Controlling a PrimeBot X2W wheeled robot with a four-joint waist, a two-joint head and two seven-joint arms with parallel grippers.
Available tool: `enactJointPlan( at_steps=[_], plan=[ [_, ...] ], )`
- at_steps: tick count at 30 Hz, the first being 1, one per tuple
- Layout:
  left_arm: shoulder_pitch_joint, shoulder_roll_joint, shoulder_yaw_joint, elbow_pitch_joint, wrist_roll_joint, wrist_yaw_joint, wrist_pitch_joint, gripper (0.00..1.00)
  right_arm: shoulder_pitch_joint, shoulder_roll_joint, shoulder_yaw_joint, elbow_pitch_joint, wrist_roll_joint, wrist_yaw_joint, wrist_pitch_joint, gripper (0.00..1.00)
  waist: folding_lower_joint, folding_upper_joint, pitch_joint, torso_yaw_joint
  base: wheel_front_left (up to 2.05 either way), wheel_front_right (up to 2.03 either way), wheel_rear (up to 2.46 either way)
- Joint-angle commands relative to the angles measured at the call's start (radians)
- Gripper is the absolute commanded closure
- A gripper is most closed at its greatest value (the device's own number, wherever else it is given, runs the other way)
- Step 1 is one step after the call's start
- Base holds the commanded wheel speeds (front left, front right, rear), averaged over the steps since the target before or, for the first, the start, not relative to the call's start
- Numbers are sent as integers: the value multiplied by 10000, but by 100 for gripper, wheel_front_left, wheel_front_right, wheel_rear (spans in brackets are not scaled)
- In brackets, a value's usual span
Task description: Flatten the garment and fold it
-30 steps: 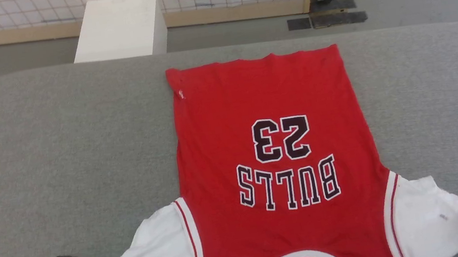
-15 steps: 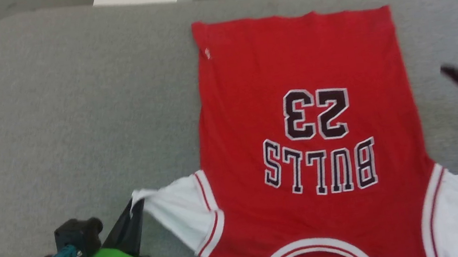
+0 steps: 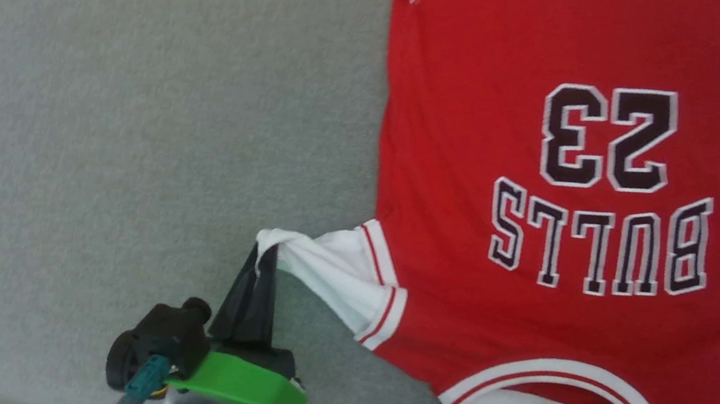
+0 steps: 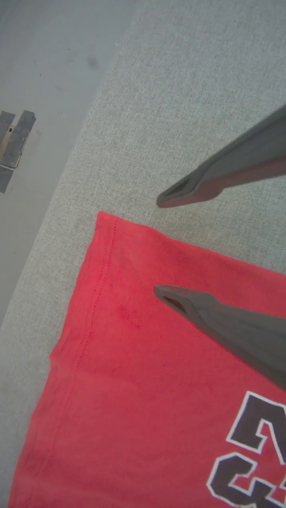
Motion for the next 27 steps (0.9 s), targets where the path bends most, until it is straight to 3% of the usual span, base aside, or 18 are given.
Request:
enactJointPlan(
  at_steps=[1,12,13,14,15,27],
  plan=[
    [-217,-93,-55,27,87,-68,-97,100,-299,-72,-52,325,-222,-17,79,0,-1,0,927,923,0,0,0],
    [-377,-265,-302,-48,145,-52,-44,100,-939,-351,166,1975,-1178,-17,373,0,-1,0,1272,1282,0,0,0],
    [-367,-257,-309,-27,131,-41,-12,100,-901,-369,173,2090,-1171,-17,431,34,-1,0,1258,1273,0,0,0],
    [-365,-247,-314,-12,129,-33,5,100,-877,-355,128,2165,-1169,-17,445,94,-1,0,1239,1260,0,0,0],
    [-364,-238,-314,8,123,-20,22,100,-835,-316,64,2264,-1167,-17,485,100,-1,0,1199,1234,0,0,0],
    [-202,-16,-358,267,-1,16,268,100,-128,-255,180,2582,-1095,-17,202,100,-1,0,63,462,0,0,0]
  ],
)
